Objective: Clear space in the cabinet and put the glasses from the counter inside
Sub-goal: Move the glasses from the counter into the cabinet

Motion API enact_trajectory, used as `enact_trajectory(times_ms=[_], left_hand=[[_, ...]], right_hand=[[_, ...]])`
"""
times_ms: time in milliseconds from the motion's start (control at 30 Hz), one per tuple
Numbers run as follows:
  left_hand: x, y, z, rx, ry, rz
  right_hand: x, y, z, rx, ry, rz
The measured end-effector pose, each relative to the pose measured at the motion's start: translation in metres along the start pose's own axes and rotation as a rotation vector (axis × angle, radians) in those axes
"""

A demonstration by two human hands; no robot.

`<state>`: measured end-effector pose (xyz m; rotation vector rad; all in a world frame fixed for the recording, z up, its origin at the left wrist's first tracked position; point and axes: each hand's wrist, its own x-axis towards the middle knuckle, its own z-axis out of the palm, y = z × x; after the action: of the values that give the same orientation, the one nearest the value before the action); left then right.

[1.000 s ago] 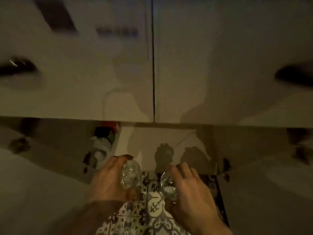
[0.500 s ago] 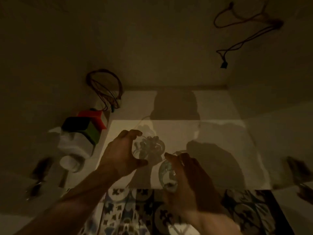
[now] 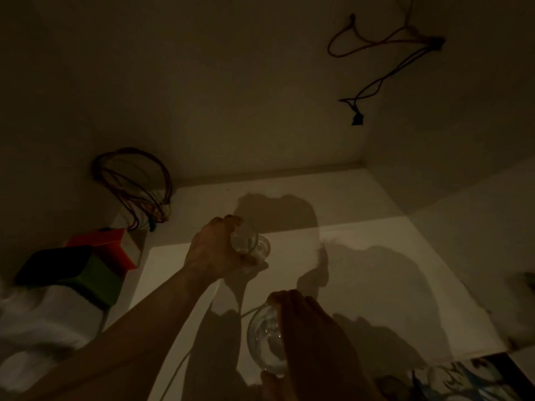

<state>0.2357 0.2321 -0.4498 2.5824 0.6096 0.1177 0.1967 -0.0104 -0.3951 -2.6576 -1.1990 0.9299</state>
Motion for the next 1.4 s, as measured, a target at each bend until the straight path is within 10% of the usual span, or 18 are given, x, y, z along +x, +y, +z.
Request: enact_trajectory(times_ms=[100,833,1400], left_hand=[[0.007,0.0,0.005,0.024,-0.008,0.025],[0.005,-0.025,0.008,-0.075,-0.114,0.058],[-0.061,-0.081,-0.012,-0.145,0.192,-0.109]], right_hand=[[0.022,-0.01,0.015,0.033,0.313,-0.04],[0.069,-0.028,0.028,0.072,0.35,-0.174],[0.1,-0.035,0.047,0.246,0.468,-0.197]])
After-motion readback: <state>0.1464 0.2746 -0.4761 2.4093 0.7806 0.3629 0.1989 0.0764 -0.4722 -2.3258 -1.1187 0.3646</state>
